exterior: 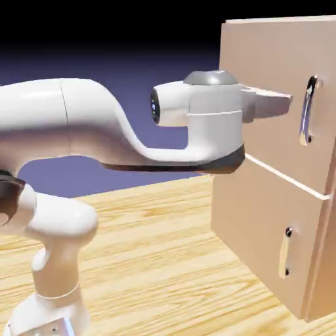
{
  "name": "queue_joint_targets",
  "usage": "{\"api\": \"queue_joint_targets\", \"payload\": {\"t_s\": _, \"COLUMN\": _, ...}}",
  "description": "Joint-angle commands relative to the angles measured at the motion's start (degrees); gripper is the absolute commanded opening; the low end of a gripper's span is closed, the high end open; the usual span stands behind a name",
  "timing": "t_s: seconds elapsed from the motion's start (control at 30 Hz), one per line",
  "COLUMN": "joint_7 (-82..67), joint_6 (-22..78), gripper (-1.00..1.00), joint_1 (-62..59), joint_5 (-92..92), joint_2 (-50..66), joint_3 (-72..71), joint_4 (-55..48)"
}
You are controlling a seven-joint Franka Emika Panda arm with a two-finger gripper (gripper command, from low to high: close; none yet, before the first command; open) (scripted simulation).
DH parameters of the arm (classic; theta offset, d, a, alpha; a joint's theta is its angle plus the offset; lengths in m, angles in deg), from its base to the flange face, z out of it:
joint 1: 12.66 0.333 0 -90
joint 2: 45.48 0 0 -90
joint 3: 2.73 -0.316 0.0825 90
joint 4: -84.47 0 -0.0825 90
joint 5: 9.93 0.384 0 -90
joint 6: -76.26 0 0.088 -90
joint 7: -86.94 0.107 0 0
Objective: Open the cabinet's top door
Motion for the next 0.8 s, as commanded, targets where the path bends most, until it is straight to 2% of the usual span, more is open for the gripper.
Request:
{"api": "queue_joint_targets", "payload": {"t_s": 0.0, "joint_7": 1.81, "joint_6": -0.11, "gripper": 0.0, "joint_1": 0.85, "joint_5": -2.5, "joint_2": -0.31, "joint_3": 1.02, "joint_4": -0.68}}
{"api": "queue_joint_targets", "payload": {"t_s": 0.1, "joint_7": 7.07, "joint_6": -0.42, "gripper": 0.0, "joint_1": 3.32, "joint_5": -9.73, "joint_2": -1.2, "joint_3": 3.99, "joint_4": -2.63}}
{"api": "queue_joint_targets", "payload": {"t_s": 0.33, "joint_7": 6.95, "joint_6": 0.94, "gripper": 0.0, "joint_1": 13.88, "joint_5": -10.03, "joint_2": 1.44, "joint_3": 10.39, "joint_4": -9.95}}
{"api": "queue_joint_targets", "payload": {"t_s": 0.37, "joint_7": 6.95, "joint_6": 0.94, "gripper": -1.0, "joint_1": 13.88, "joint_5": -10.03, "joint_2": 1.44, "joint_3": 10.39, "joint_4": -9.95}}
{"api": "queue_joint_targets", "payload": {"t_s": 0.77, "joint_7": 7.7, "joint_6": 9.97, "gripper": -1.0, "joint_1": -8.96, "joint_5": -2.87, "joint_2": 2.04, "joint_3": -5.49, "joint_4": 7.13}}
